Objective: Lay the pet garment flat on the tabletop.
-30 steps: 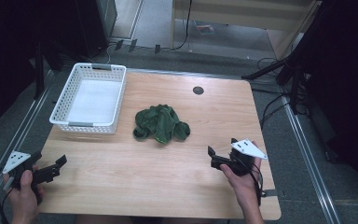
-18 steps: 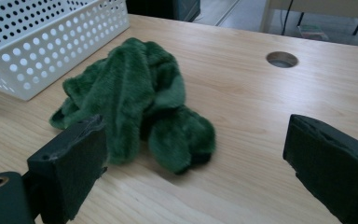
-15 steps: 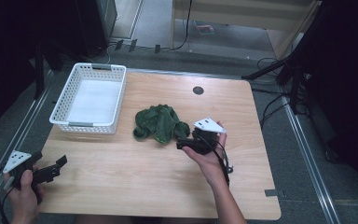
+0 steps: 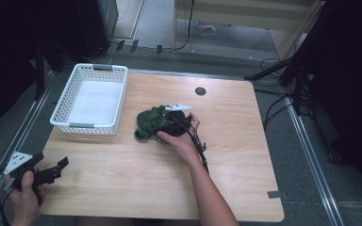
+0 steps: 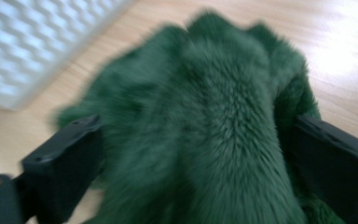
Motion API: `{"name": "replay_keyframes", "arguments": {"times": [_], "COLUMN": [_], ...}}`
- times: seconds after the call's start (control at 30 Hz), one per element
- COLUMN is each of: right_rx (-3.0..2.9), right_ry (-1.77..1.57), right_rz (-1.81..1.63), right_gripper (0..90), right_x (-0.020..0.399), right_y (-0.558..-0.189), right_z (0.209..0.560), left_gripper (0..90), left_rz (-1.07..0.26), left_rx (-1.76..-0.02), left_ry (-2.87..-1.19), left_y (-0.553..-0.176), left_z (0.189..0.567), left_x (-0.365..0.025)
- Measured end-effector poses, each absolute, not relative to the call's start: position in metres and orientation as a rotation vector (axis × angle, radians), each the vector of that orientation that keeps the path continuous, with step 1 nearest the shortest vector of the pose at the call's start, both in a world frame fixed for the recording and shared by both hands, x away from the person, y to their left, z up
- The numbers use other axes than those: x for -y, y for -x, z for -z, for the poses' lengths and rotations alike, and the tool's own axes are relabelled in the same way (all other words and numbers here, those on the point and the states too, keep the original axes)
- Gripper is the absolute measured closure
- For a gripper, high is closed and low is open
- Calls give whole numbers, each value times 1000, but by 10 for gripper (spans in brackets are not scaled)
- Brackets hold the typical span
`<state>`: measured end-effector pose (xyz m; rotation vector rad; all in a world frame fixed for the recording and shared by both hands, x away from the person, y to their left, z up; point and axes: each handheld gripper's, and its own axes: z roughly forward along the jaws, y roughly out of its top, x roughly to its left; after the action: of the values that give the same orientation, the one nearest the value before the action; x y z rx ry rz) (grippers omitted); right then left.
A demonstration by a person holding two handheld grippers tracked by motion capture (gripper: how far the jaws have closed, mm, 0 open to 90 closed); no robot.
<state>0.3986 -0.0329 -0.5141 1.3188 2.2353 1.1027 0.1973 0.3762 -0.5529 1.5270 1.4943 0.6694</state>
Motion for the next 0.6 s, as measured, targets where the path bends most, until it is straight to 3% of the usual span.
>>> {"name": "replay_keyframes", "arguments": {"times": [0.07,0.1,0.13,0.17,0.2,0.23,0.27,0.3,0.33,0.37,0.47,0.6], "right_rx": [-2215,-2215,-2221,-2221,-2208,-2208,-2196,-2194,-2194,-2206,-2191,-2139], "right_ry": [-1341,-1341,-1342,-1342,-1317,-1317,-1278,-1254,-1254,-1216,-1232,-1246], "right_rz": [-1051,-1051,-1038,-1038,-1032,-1032,-999,-987,-987,-987,-1039,-1133], "right_gripper": [155,155,232,232,339,339,512,620,620,716,790,811], "right_x": [30,30,28,28,27,27,26,26,26,27,32,39], "right_y": [-402,-402,-402,-402,-399,-399,-396,-394,-394,-392,-389,-381], "right_z": [525,525,534,534,539,539,542,542,542,541,534,522], "left_gripper": [10,10,10,10,10,10,10,10,10,10,10,10], "left_rz": [-669,-669,-668,-667,-668,-668,-681,-681,-691,-703,-703,-680], "left_rx": [-1491,-1491,-1490,-1489,-1489,-1489,-1492,-1492,-1490,-1488,-1483,-1446], "left_ry": [-1529,-1529,-1530,-1532,-1531,-1531,-1537,-1537,-1539,-1545,-1550,-1521], "left_y": [-197,-197,-197,-198,-198,-198,-198,-198,-197,-197,-195,-195], "left_z": [553,553,553,553,553,553,553,553,553,552,547,535], "left_x": [-376,-376,-376,-376,-376,-376,-375,-375,-374,-373,-368,-354]}}
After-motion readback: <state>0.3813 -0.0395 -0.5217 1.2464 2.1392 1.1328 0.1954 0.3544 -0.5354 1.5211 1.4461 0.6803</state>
